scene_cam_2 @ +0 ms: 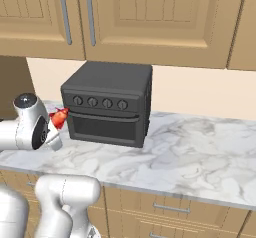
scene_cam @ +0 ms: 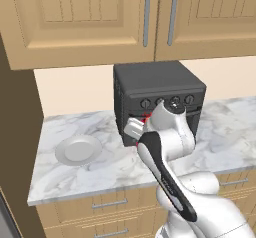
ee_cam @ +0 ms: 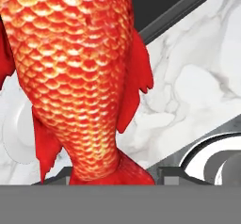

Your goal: Place the fish on the top rack of the oven, and slide the tray back inside. Close the oven door.

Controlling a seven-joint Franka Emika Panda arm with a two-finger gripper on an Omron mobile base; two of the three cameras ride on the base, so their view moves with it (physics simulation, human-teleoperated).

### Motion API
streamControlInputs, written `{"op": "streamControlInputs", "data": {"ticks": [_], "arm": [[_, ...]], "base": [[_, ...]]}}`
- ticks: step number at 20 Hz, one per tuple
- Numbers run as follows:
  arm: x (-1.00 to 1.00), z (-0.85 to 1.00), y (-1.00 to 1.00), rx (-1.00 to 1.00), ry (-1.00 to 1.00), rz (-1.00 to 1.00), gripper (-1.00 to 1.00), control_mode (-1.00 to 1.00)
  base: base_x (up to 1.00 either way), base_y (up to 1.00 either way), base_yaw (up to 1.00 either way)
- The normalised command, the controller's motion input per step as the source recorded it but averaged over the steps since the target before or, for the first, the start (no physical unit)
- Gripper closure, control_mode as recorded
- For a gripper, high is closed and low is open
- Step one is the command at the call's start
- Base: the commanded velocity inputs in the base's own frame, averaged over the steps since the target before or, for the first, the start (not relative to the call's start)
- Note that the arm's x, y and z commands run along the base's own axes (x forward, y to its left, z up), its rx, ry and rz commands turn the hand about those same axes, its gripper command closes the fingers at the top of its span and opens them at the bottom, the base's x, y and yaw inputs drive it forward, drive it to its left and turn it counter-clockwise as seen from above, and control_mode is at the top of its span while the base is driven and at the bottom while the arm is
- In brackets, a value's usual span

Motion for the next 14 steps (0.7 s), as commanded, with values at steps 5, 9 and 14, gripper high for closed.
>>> {"op": "streamControlInputs", "data": {"ticks": [5, 9, 14], "arm": [[-0.33, 0.26, -1.0, 0.08, -0.08, 0.08, 1.0, -1.0], [-0.04, 0.01, -0.76, 0.07, -0.05, 0.03, 1.0, -1.0], [0.0, 0.0, -0.3, 0.02, 0.0, 0.02, 1.0, -1.0]], "base": [[0.0, 0.0, 0.0], [0.0, 0.0, 0.0], [0.0, 0.0, 0.0]]}}
